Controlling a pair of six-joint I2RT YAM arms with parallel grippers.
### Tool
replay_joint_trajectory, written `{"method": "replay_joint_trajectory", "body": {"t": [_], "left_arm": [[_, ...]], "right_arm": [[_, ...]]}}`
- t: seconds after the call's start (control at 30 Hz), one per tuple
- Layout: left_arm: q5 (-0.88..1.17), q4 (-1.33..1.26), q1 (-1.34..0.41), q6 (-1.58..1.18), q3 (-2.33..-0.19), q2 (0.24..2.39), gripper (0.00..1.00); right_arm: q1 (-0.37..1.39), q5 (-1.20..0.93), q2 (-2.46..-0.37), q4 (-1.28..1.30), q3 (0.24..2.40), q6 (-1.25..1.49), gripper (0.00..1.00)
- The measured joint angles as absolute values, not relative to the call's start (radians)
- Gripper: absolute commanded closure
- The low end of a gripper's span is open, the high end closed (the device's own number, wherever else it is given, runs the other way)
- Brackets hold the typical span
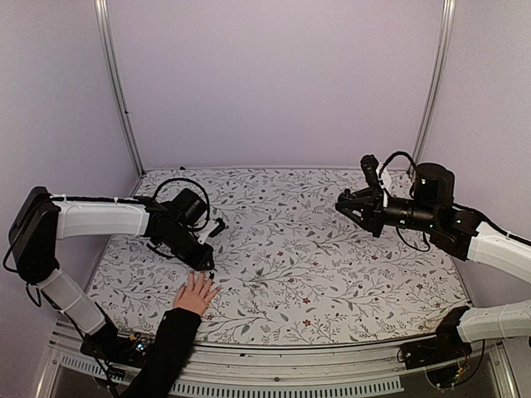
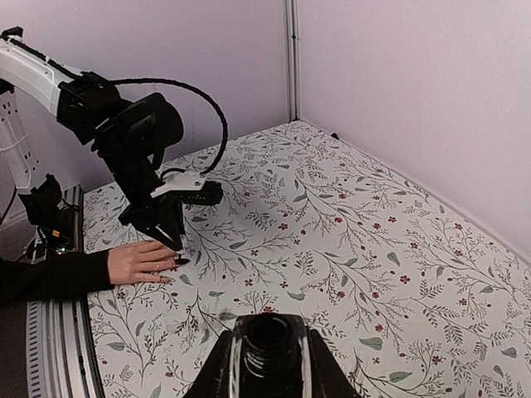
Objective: Paint the nails
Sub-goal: Paint the nail polish on the nail.
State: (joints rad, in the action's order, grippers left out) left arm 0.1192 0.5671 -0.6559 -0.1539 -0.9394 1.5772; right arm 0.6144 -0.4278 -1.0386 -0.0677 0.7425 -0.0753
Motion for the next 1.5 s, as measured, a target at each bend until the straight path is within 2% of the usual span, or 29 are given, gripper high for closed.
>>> {"method": "replay_joint_trajectory", "body": {"t": [1.5], "left_arm": [[0.093, 0.591, -0.643, -0.130, -0.993, 1.600, 1.00]], "right_arm": [[0.614, -0.424, -1.039, -0.068, 0.743, -0.075, 1.00]]}}
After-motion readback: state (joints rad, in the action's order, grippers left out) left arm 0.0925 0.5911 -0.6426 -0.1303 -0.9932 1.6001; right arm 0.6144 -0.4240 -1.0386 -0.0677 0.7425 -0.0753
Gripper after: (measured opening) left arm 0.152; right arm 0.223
